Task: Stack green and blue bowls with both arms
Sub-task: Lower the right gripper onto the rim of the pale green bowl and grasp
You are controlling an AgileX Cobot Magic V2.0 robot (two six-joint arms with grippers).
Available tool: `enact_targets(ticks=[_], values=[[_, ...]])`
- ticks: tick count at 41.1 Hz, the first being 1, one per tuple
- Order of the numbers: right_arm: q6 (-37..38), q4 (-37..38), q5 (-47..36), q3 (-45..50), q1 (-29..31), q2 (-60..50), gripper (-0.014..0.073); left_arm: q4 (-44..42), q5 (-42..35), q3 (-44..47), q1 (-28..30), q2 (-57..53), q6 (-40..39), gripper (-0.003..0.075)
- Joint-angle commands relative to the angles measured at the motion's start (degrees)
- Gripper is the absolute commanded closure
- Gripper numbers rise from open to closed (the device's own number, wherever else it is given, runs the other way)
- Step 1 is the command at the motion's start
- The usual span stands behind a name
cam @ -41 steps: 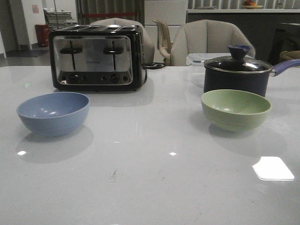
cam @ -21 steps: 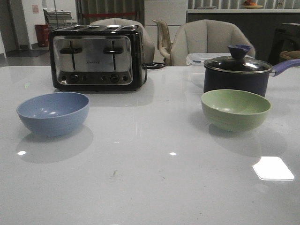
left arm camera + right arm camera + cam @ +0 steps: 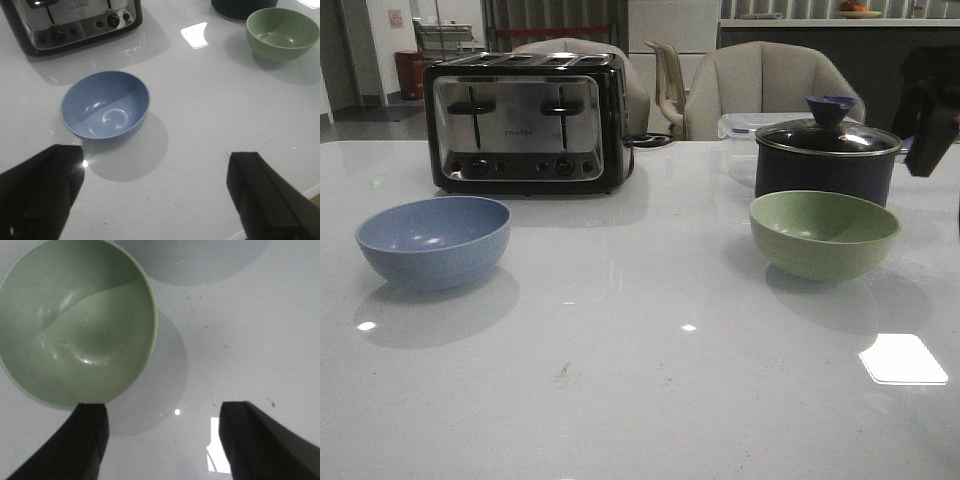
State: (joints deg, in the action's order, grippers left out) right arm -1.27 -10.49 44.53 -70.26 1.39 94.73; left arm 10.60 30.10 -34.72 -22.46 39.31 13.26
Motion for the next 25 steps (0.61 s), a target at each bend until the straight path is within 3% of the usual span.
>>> enact_targets(ticks=[1, 12, 25], values=[[-1.4, -2.2, -0.9, -5.8, 0.2, 2.8, 0.0027, 0.9, -5.4, -1.5, -0.7, 0.3, 0.1, 0.0086], [-1.4, -4.4, -1.1, -13.6, 0.2, 14.2, 0.0041, 0.9, -5.4, -1.5, -0.7, 0.3, 0.1, 0.0086], [-1.4, -4.8, -1.3, -16.3, 0.2, 16.9, 0.0379, 0.9, -5.4, -1.5, -0.7, 0.3, 0.1, 0.0086]])
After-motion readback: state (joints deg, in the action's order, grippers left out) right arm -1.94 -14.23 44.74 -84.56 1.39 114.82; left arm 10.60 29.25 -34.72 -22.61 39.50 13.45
